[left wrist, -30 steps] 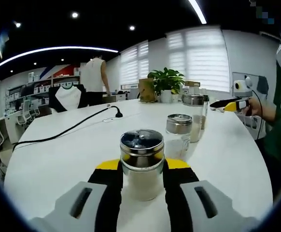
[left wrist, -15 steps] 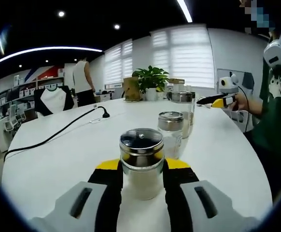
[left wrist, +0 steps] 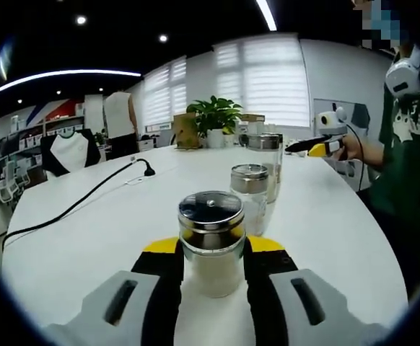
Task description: Rotate the seasoning bottle until the label or dispensing opening points toward the visible target arrow and the bottle remains upright within the marked orientation range
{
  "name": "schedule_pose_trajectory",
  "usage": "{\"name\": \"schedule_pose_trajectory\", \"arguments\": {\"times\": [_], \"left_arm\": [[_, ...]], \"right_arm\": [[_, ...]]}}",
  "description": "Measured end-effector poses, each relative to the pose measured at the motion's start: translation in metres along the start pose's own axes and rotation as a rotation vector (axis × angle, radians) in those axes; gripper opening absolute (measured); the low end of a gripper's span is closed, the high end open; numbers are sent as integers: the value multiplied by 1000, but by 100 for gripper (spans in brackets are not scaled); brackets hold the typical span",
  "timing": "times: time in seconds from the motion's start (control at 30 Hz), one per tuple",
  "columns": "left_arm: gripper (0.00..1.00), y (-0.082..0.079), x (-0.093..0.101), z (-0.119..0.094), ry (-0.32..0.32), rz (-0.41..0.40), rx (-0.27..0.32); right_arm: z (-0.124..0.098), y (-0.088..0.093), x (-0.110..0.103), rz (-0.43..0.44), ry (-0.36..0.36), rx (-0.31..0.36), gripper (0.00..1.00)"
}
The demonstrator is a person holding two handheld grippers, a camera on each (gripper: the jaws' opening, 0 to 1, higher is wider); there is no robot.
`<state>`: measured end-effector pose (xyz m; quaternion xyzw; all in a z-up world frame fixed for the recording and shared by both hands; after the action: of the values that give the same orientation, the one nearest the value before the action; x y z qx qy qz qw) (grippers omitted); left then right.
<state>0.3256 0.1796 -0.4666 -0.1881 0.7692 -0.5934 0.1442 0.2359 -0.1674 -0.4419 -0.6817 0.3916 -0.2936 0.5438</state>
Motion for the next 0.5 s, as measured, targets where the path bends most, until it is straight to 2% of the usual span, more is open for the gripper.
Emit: {"name": "schedule_pose_trajectory", "arguments": {"times": [0.13,0.23,0.33,0.43,0.5], "left_arm": [[35,0,1,0,-8,8,4],[41,2,2,-2,-17,-8,7],[49,2,5,-5,-56,-41,24],[48,-6,8,-11,-129,-76,83],[52,-7,5,-15,-163,-86,93]], "right_arm": [[1,1,0,2,0,-6,70],[2,0,0,3,-2,-4,70],[1,0,0,2,0,-4,70],[0,2,1,6,4,-4,70],[0,3,2,8,6,-9,70]]}}
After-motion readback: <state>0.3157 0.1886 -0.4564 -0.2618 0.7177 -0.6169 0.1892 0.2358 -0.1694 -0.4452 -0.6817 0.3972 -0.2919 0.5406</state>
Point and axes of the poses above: the point that each gripper's makers call its tool centre point, and the gripper's own axes: z roughly forward along the fingers, x roughly to its right, y roughly out of its underside, the point moved 6 cm from there along -z, roughly backward along the fingers, and after that the axes turned 2 degrees about -z, right-handed, at the moved point
